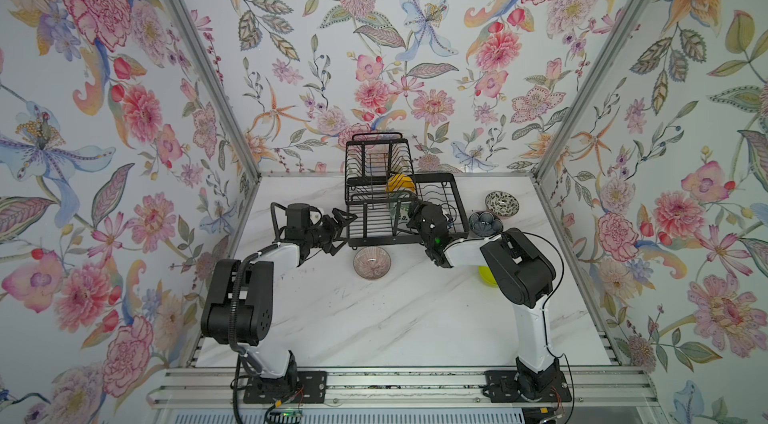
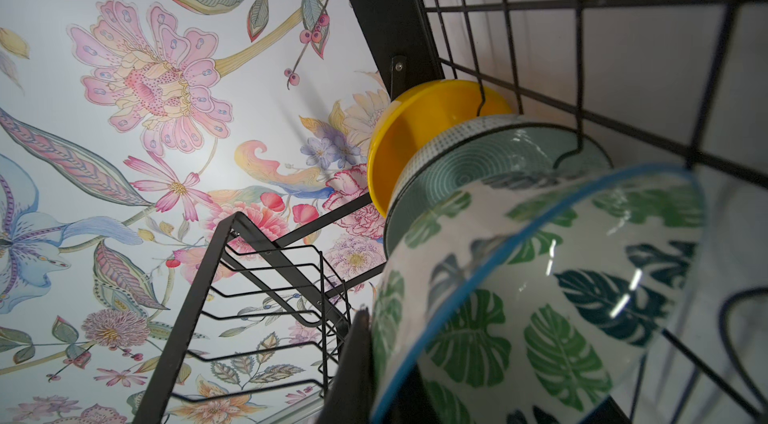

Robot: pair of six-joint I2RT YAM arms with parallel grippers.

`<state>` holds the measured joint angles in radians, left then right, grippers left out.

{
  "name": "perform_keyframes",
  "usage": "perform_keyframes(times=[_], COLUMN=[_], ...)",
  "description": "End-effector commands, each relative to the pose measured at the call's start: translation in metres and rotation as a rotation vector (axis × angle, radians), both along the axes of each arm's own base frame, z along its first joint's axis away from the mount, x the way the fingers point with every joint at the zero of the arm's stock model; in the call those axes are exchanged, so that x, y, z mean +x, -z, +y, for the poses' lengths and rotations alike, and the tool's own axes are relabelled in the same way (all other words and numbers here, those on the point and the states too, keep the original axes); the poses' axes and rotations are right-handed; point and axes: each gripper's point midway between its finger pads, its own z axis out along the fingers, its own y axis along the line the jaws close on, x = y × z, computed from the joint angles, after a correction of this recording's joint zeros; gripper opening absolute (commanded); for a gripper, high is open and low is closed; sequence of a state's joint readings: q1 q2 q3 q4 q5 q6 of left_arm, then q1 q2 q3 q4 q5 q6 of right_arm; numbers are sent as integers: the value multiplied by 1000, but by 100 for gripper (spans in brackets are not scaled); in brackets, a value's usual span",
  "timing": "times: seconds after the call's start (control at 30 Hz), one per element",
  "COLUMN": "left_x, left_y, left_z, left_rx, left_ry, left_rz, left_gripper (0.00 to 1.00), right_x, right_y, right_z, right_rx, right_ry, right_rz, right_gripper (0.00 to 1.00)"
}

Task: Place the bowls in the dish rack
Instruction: 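Press the leaf-patterned bowl into the slots beside the pale green bowl with the right gripper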

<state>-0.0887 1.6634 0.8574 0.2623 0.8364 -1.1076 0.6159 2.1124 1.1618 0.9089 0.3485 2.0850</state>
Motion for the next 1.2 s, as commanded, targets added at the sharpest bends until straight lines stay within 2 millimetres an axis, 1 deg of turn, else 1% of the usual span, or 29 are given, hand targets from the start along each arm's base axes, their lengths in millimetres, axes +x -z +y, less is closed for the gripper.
perform_keyframes(times=[0.0, 0.1, 0.2, 0.3, 0.4, 0.6, 0.77, 1.03, 1.17], left_x=[-1, -1, 0, -1, -2, -4, -5, -6, -7], left_y=[-18, -16, -17, -17, -16, -12, -13, -14, -12], left_z=[-12, -12, -12, -12, -12, -11, -11, -10, -10], left_rx=[-14, -17, -18, -16, -15, -18, -19, -17, -15], left_ry=[65, 63, 65, 65, 64, 57, 57, 54, 53], left_rz=[-45, -37, -41, -40, -40, -33, -33, -36, -32], left_gripper=[99, 99, 99, 99, 99, 99, 99, 99, 99], right_x=[7, 8, 8, 5, 2, -8, -10, -17, -16], right_y=[-17, -16, -12, -7, -4, 13, 18, 27, 28], right_z=[8, 9, 9, 12, 10, 8, 8, 8, 10], right_rx=[70, 69, 63, 48, 37, 13, 11, -22, 3], right_ry=[-1, -5, -11, -30, -34, -57, -69, -99, -107], right_rz=[-47, -45, -31, -7, 11, 82, 110, 204, 199], right_gripper=[0, 0, 0, 0, 0, 0, 0, 5, 6])
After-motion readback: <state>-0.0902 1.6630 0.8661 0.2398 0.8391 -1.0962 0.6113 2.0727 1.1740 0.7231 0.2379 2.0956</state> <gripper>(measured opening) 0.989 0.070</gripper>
